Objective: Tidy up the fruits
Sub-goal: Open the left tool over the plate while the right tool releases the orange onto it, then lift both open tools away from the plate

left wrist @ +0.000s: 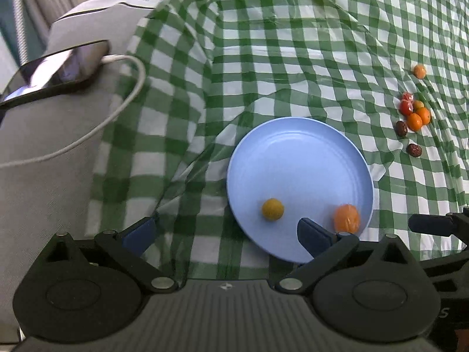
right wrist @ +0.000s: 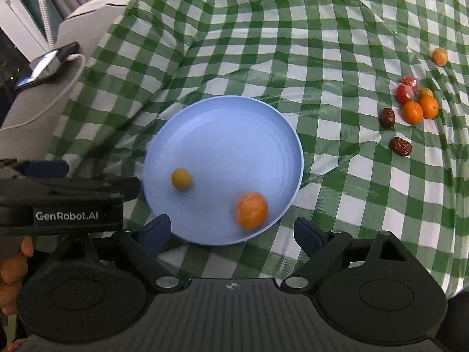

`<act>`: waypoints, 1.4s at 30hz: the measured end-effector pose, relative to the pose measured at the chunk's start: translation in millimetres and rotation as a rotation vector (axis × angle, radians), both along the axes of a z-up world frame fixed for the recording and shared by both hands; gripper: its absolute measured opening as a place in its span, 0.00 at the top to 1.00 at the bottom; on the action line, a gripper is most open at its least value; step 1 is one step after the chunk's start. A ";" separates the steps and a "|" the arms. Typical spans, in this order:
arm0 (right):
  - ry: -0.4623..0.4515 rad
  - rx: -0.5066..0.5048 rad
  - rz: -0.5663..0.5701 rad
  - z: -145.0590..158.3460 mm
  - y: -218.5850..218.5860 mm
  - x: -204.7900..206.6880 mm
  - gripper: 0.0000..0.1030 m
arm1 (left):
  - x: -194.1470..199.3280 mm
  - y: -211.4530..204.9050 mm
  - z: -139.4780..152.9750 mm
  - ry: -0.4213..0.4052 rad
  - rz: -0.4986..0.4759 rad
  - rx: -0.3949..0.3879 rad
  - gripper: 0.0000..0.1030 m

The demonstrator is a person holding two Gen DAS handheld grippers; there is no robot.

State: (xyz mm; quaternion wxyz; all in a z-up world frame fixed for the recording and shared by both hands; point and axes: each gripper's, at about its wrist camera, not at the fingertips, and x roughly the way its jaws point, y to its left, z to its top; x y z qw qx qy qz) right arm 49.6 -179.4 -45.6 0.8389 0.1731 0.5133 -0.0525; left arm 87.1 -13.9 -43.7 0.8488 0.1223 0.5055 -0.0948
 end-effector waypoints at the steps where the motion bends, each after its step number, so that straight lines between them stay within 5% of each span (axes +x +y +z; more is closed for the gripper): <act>1: -0.010 0.004 0.002 4.4 2.8 -4.1 0.11 | -2.6 2.8 3.5 -0.004 0.005 -0.002 0.00; 21: -0.169 -0.073 -0.029 71.0 28.7 -85.3 0.09 | -87.3 23.3 51.9 -0.120 0.005 -0.014 0.00; 42: -0.242 -0.082 -0.090 87.0 21.9 -125.6 0.09 | -122.5 11.8 68.7 -0.174 -0.055 -0.020 0.00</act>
